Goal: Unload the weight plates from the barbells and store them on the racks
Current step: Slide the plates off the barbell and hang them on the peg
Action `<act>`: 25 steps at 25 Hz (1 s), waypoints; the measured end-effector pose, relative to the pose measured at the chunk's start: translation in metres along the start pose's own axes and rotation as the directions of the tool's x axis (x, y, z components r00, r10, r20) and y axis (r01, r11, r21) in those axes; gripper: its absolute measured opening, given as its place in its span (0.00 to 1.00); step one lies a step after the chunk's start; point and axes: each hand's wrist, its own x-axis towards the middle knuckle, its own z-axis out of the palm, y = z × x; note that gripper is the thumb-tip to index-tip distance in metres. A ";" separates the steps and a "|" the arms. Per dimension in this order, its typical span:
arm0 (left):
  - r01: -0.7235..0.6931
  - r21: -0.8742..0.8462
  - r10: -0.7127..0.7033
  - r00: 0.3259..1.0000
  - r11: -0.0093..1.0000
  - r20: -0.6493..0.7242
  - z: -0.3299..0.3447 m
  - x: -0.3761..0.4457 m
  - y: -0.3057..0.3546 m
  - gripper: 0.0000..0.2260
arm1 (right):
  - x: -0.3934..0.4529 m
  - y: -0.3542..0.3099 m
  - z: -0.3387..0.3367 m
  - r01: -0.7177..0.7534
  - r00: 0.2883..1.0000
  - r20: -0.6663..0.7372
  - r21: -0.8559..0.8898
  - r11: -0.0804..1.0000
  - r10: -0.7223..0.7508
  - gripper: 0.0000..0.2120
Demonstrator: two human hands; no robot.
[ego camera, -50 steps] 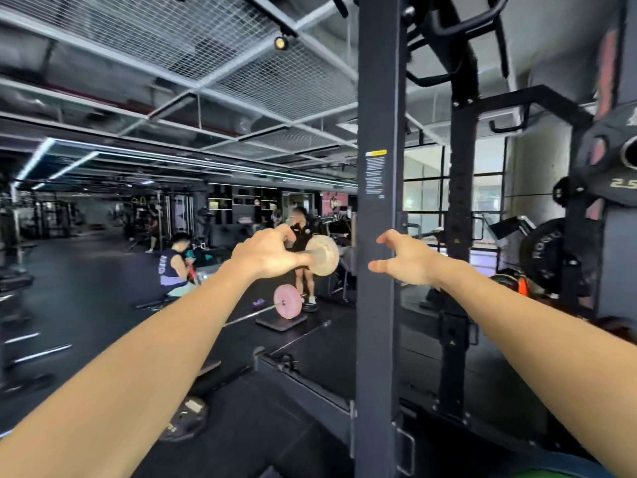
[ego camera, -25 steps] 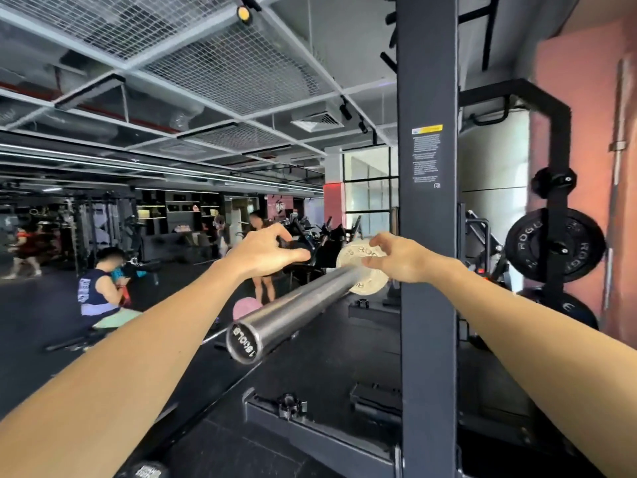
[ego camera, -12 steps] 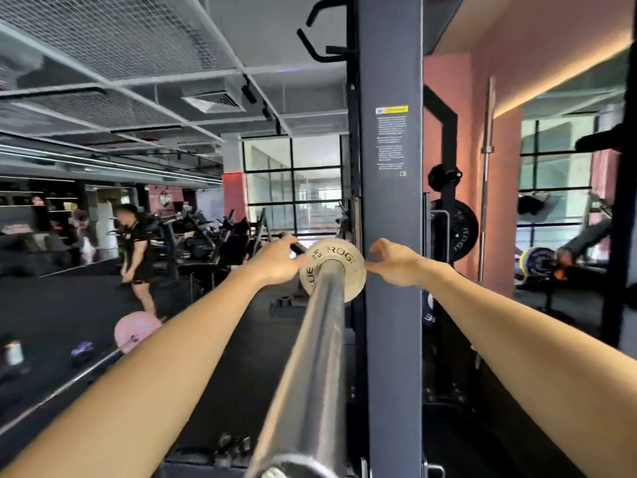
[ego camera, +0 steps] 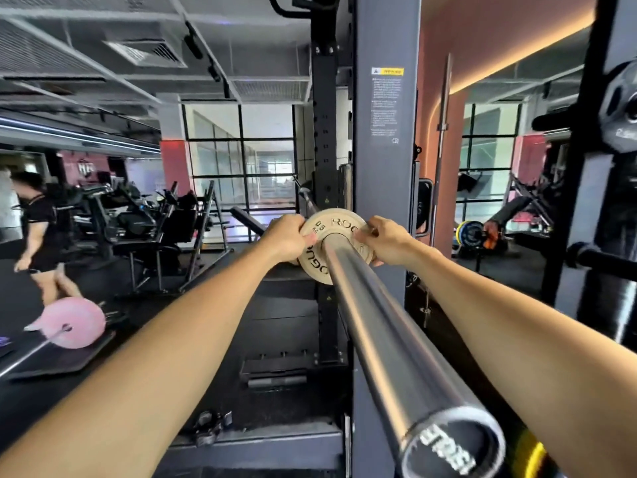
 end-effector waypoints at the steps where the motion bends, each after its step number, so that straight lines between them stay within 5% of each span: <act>1: 0.000 -0.007 0.000 1.000 1.000 0.003 -0.002 -0.008 0.004 0.07 | -0.010 0.000 -0.004 0.009 1.000 0.016 0.029 1.000 -0.009 0.16; 16: 0.021 -0.050 -0.019 0.999 0.999 0.043 -0.056 -0.224 0.096 0.10 | -0.230 -0.045 -0.068 0.098 0.986 0.126 0.080 0.992 -0.108 0.13; 25: -0.021 0.122 0.020 1.000 0.992 0.012 -0.082 -0.312 0.148 0.04 | -0.321 -0.053 -0.093 0.183 0.975 0.113 0.098 0.978 -0.194 0.13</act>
